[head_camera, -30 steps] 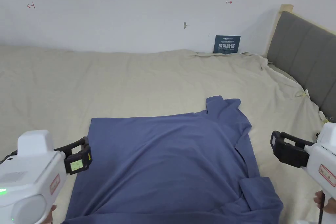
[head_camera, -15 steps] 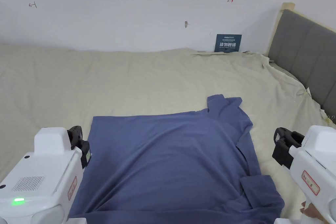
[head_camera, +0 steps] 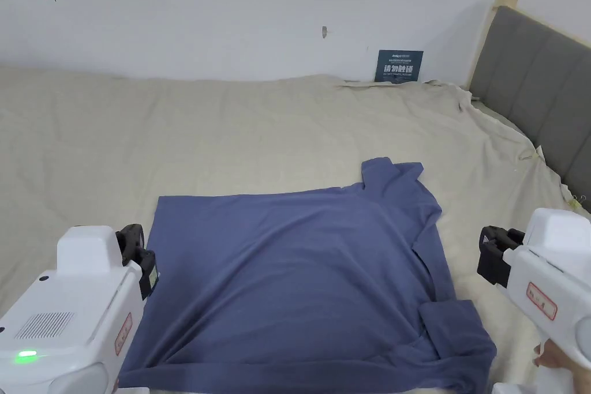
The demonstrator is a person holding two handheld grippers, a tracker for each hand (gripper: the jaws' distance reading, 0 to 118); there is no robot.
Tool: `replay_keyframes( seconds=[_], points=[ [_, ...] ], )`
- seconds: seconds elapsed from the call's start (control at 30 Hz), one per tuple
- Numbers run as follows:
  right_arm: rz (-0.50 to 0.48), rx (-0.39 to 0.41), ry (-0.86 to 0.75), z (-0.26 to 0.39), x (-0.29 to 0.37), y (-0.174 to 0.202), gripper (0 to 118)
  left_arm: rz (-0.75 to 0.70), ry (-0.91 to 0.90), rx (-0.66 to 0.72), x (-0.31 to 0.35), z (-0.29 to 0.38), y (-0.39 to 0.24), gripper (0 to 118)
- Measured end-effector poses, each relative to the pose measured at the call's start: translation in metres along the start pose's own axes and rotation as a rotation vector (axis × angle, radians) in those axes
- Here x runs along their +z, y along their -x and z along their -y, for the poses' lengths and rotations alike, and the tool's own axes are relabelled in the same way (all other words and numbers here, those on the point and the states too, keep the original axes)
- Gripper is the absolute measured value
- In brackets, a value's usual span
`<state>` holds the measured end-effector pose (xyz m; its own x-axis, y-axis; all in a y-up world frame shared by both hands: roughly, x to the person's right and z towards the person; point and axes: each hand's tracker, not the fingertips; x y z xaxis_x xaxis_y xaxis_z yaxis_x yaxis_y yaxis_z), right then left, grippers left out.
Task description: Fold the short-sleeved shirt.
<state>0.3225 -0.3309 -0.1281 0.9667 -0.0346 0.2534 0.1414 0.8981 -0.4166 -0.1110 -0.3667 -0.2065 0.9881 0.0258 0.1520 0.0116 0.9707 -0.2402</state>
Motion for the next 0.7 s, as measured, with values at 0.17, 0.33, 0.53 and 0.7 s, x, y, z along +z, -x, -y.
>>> replay_keyframes(
  seconds=[0.17,0.33,0.53,0.7],
  points=[
    [-0.031,-0.019,0.271,-0.013,-0.028,-0.015,90,0.013,0.011,-0.008,0.002,-0.001,-0.006,0],
    [-0.003,0.055,0.462,0.004,-0.054,-0.022,102,0.019,0.019,-0.008,0.004,-0.001,-0.009,0],
    [0.053,0.013,0.64,0.047,-0.085,-0.036,102,0.029,0.028,-0.016,0.004,0.0,-0.012,0],
    [0.053,-0.066,0.72,0.076,-0.098,-0.046,96,0.032,0.037,-0.013,0.003,0.003,-0.011,0]
  ],
)
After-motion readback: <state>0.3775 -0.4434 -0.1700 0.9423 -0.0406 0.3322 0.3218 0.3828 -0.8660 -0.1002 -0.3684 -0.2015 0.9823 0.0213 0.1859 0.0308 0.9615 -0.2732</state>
